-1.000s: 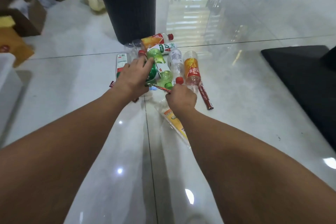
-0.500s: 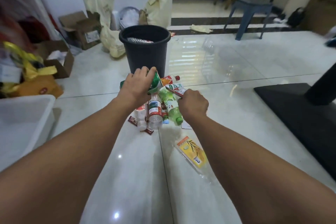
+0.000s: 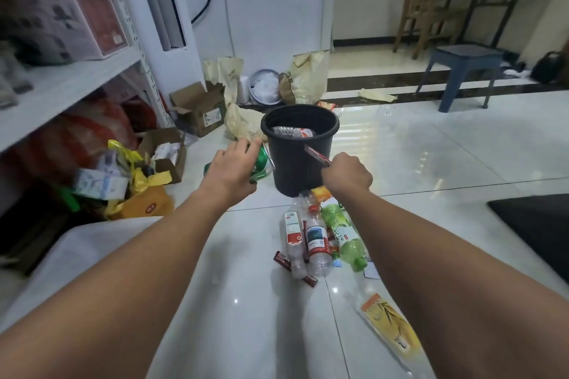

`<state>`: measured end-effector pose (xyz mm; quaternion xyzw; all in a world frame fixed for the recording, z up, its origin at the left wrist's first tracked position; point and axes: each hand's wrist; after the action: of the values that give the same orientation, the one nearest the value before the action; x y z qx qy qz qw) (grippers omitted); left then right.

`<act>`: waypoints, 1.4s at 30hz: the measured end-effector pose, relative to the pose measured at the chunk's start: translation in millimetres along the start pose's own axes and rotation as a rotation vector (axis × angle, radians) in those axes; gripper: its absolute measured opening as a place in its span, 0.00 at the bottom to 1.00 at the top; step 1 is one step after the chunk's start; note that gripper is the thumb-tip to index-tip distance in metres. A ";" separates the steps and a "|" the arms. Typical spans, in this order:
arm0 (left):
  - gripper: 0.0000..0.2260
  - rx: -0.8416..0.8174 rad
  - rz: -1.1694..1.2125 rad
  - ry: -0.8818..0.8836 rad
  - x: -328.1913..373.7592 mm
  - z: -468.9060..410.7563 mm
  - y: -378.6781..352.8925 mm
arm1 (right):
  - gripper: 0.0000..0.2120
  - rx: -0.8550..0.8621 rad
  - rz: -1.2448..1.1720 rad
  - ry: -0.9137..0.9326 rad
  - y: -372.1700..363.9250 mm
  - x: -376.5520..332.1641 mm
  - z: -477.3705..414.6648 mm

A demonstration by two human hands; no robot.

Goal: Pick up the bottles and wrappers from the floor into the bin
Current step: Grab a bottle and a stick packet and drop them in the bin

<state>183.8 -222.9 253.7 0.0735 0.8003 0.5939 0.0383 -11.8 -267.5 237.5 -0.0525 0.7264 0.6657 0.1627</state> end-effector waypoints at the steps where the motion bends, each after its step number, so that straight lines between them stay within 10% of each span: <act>1: 0.36 -0.003 0.000 0.008 -2.7 -2.9 -0.9 | 0.10 0.001 0.001 0.008 0.2 -2.5 -4.3; 25: 0.40 -0.027 0.139 0.197 97.9 -130.3 -30.3 | 0.07 -0.069 0.004 0.176 63.4 80.3 -124.5; 42: 0.38 -0.081 0.088 0.174 43.5 -195.6 -99.2 | 0.08 -0.069 -0.016 0.174 -10.6 49.3 -188.0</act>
<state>104.7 -428.8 217.0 0.0551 0.7720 0.6309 -0.0545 -86.5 -446.8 223.7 -0.1214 0.7141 0.6818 0.1022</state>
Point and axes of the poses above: each hand's wrist, its own z-axis away from the middle knuckle, its own y-axis out of the back of the hand, x = y × z, and after that the axes turned 7 degrees about z, right-handed
